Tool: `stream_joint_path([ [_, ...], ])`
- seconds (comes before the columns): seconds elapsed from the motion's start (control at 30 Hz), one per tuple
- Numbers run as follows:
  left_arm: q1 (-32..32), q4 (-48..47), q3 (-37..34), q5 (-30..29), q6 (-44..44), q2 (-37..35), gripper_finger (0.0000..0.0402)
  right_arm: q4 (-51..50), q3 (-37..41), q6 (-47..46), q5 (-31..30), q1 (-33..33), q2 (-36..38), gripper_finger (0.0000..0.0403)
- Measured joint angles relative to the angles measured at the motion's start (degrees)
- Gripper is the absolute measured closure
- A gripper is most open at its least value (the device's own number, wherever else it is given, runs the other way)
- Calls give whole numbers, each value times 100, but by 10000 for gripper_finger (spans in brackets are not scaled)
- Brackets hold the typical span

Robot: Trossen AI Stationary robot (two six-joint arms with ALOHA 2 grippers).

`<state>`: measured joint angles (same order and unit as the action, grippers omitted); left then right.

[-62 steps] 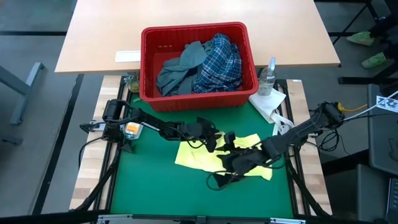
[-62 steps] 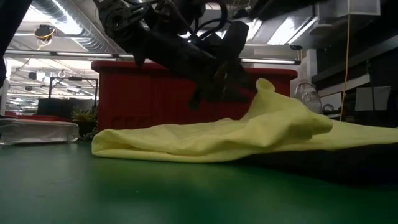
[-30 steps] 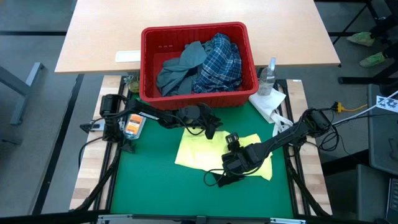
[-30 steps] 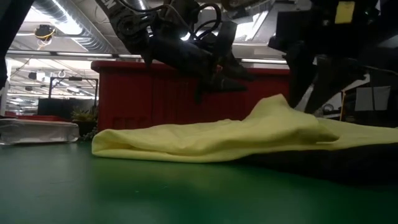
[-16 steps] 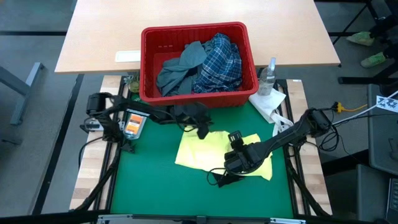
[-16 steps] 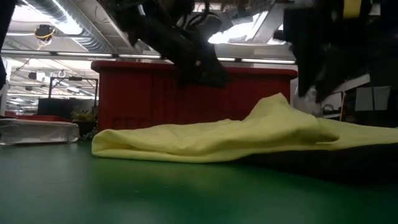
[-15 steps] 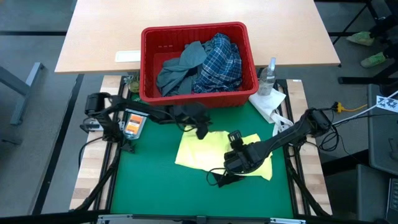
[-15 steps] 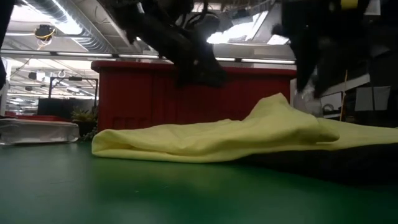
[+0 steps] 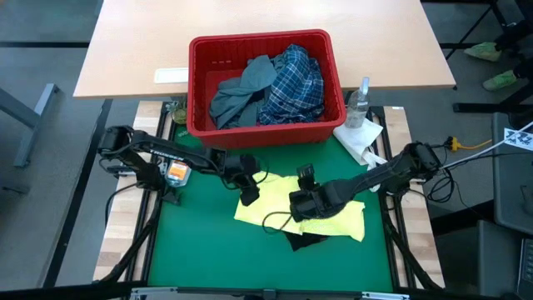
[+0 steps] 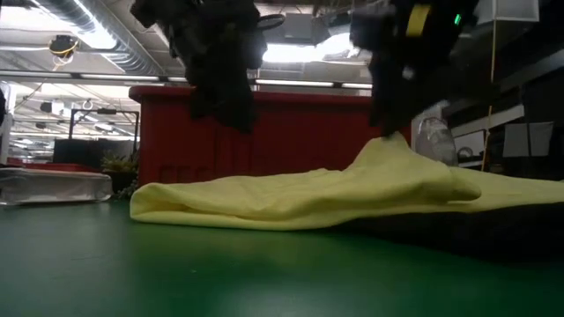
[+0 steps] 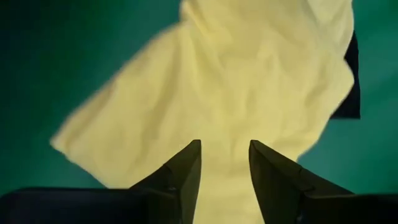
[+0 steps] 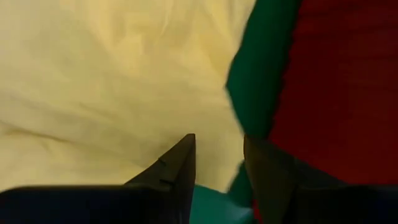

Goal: Fold Laundry from Bin
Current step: Fold the yellow shirt

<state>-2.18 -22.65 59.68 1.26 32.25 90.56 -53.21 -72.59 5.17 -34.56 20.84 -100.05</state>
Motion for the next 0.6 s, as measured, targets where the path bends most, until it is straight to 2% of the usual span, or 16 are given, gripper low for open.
stream_joint_path([
  [0.33,-381,-928,0,-15,1097,22,198,1028,1124,5,848,-378,0,267],
  [0.6,-573,-1148,-27,-216,2088,246,193,985,1184,-28,865,-362,2,267],
])
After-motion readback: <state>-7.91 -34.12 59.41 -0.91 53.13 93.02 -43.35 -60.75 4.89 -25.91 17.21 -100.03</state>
